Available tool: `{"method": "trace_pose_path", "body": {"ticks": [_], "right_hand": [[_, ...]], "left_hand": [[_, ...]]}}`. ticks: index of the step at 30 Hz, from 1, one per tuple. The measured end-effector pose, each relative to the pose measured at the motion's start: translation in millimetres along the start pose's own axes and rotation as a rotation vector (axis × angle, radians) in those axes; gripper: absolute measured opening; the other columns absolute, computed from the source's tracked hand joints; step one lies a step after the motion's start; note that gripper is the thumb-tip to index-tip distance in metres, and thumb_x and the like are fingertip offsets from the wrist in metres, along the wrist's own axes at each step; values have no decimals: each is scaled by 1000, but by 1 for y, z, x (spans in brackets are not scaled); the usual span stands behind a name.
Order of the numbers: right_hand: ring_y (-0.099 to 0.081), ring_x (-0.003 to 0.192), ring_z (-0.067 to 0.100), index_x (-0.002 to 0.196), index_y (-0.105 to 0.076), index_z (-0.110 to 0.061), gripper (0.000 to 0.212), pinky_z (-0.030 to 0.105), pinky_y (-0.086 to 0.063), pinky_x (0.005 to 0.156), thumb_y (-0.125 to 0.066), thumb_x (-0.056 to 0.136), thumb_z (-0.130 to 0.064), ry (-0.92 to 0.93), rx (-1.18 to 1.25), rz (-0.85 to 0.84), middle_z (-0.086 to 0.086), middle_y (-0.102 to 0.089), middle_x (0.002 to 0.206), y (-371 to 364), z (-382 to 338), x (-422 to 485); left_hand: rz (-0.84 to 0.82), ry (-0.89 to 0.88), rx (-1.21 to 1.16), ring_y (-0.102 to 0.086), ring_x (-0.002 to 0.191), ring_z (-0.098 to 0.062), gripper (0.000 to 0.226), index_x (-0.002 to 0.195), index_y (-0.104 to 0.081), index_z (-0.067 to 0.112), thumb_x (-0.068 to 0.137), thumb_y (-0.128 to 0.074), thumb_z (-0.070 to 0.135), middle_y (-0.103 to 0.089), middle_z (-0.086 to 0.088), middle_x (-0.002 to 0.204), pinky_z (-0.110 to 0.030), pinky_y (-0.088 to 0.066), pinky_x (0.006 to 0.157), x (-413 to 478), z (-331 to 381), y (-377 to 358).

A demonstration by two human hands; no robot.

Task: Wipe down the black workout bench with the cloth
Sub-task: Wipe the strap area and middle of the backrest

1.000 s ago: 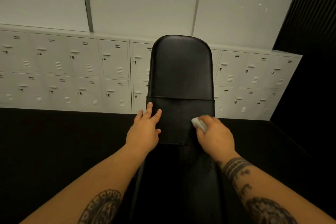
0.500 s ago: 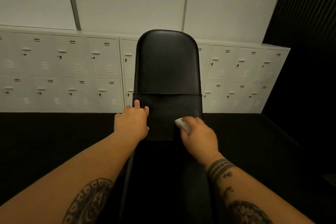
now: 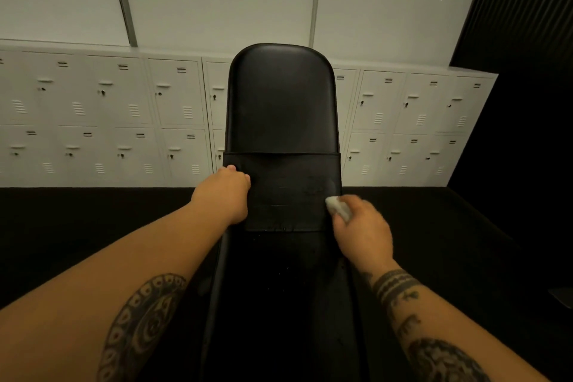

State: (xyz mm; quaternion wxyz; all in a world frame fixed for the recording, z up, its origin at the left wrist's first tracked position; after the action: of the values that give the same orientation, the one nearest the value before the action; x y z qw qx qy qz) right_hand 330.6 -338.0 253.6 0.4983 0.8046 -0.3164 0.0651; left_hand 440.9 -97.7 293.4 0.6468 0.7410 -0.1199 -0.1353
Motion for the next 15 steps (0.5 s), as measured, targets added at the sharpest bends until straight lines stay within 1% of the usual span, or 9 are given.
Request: {"method": "trace_pose_path", "body": {"ticks": [1, 3, 5, 7, 8, 9, 12, 13, 15], "right_hand": [[-57, 81, 15, 119, -60, -32, 29, 28, -43, 66, -57, 92, -39, -72, 47, 23, -4, -59, 101, 2, 8, 4], [-54, 79, 11, 119, -60, -31, 28, 27, -42, 64, -58, 92, -39, -107, 92, 42, -6, -57, 99, -1, 5, 0], [-56, 78, 11, 120, -59, -33, 29, 26, -47, 64, -59, 91, -39, -17, 75, 16, -8, -55, 99, -10, -10, -18], [-58, 78, 12, 122, -57, -36, 31, 28, -52, 65, -59, 91, -40, 98, 34, -36, -9, -56, 102, -20, -17, -35], [-58, 79, 12, 122, -57, -36, 32, 28, -53, 66, -59, 91, -40, 113, 22, -41, -9, -56, 103, -21, -14, -35], [-59, 80, 12, 123, -57, -36, 33, 28, -52, 67, -59, 90, -40, 87, 26, -29, -8, -57, 104, -18, -8, -29], [-57, 82, 13, 122, -58, -33, 31, 27, -45, 67, -58, 92, -40, -91, 103, 28, -7, -57, 104, -11, 7, -17], [-57, 81, 13, 122, -58, -33, 31, 27, -44, 66, -58, 92, -40, -76, 105, 26, -7, -57, 103, -12, 2, -20], [-59, 81, 15, 123, -58, -33, 32, 27, -47, 65, -60, 91, -39, 87, 43, -18, -6, -57, 104, -19, -15, -32]], "left_hand": [[9, -4, 2, -49, 127, -28, 69, 149, -43, 22, 88, -74, 27, -44, -11, 139, -40, -49, 101, 1, 0, 1], [26, 0, 3, -51, 123, -27, 63, 144, -49, 22, 87, -75, 31, -48, -10, 134, -39, -51, 98, 3, 0, 2], [30, 17, 2, -51, 123, -28, 62, 140, -52, 20, 86, -76, 36, -48, -11, 135, -41, -52, 99, 3, 4, 0], [23, 35, -3, -46, 130, -31, 63, 139, -51, 17, 86, -77, 39, -44, -15, 141, -45, -51, 102, 2, 6, -2], [22, 40, -4, -44, 133, -33, 64, 139, -50, 16, 85, -77, 39, -42, -17, 144, -47, -51, 103, 2, 7, -2], [25, 42, -4, -42, 134, -34, 66, 139, -49, 16, 85, -78, 39, -40, -18, 146, -48, -51, 103, 1, 7, -2], [32, 51, 5, -36, 139, -36, 82, 147, -41, 13, 82, -80, 44, -33, -20, 151, -48, -50, 104, -1, 7, -8], [36, 53, 10, -33, 142, -37, 89, 151, -35, 12, 81, -80, 46, -28, -21, 154, -47, -49, 105, -1, 8, -11], [57, 55, 2, -25, 147, -39, 98, 156, -25, 10, 83, -78, 47, -17, -23, 160, -47, -46, 109, -4, 9, -16]]}}
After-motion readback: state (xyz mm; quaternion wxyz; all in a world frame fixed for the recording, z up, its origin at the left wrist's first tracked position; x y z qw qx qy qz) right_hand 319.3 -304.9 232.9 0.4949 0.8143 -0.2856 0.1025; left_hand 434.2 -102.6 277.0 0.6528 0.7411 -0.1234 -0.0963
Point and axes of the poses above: each hand's wrist, its own x-axis towards the middle knuckle, its own y-axis out of the back of the hand, z = x × y, the point moved 8 cm from there along x, towards the middle knuckle
